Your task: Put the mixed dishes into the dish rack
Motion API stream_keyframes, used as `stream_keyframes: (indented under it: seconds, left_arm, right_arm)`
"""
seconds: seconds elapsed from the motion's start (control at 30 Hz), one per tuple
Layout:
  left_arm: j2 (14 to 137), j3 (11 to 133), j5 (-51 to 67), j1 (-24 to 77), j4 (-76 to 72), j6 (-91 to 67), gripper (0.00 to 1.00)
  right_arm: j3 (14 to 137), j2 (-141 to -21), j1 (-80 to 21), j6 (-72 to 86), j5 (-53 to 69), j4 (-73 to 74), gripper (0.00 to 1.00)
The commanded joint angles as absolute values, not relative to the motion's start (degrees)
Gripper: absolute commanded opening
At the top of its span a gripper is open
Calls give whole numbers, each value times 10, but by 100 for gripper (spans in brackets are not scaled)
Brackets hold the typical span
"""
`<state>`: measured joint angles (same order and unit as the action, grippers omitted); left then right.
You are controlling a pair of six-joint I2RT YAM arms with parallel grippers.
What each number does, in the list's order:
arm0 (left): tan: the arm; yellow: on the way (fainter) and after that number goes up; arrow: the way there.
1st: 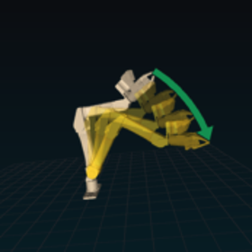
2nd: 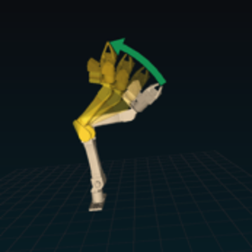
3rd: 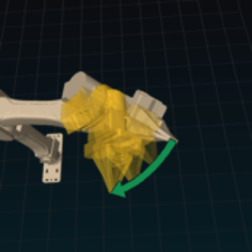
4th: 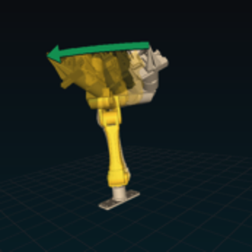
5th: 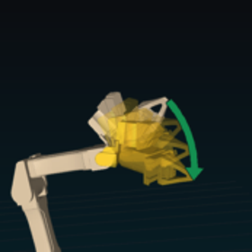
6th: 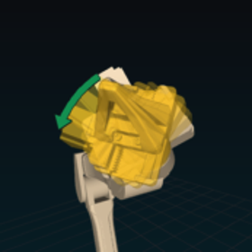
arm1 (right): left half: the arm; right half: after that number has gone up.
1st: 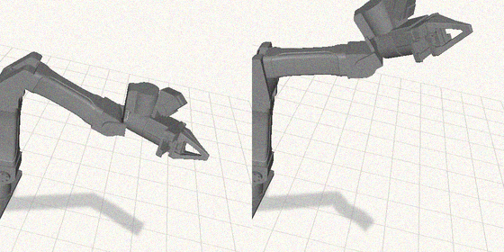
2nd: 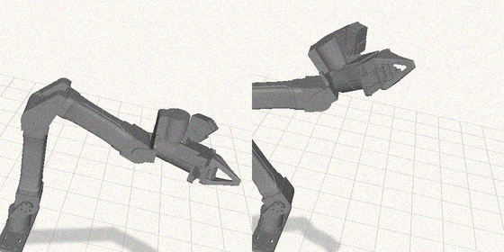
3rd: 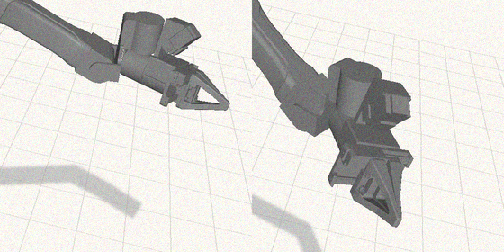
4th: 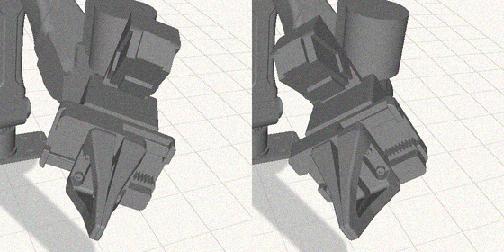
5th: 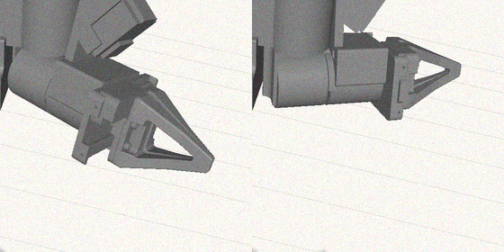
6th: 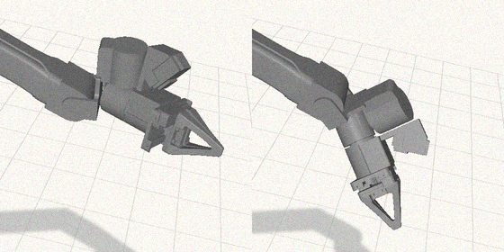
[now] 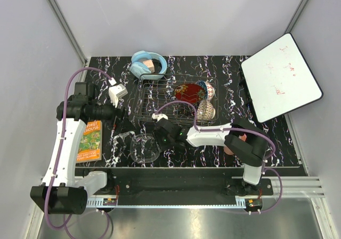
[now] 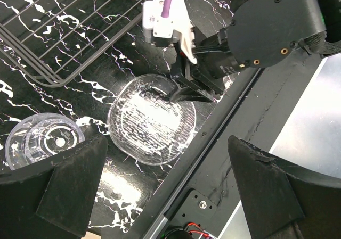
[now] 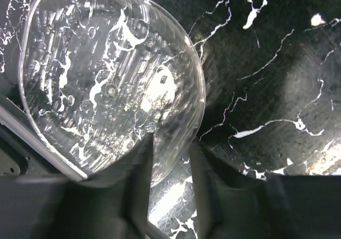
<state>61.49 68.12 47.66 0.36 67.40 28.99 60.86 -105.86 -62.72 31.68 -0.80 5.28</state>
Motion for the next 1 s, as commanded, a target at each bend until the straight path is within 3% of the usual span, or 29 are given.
stream_keyframes:
  seconds: [0.0,0.17,0.37,0.6,0.8,0.97]
  left_arm:
    - [602,692,486,0,666,305,99]
    - [604,697,487,1,667,305,99]
    - [599,698,486,0,670,301,99]
    - [594,722,485,1,671,281,99]
    - [608,735,500,0,669,256,99]
    - [628,730,522,1,671,242,99]
  right_arm:
    - [616,-1078,-628,337,-10,64,31]
    - [607,-1068,-628,346,-24,69,0]
    - [591,-1026,-628,332,-41,73,0]
    - [540,-835,-630,231,-86,76,0]
    - [543,-681,-631,17,-204,85,0]
    - [581,-644,-631,-176,-333,69,0]
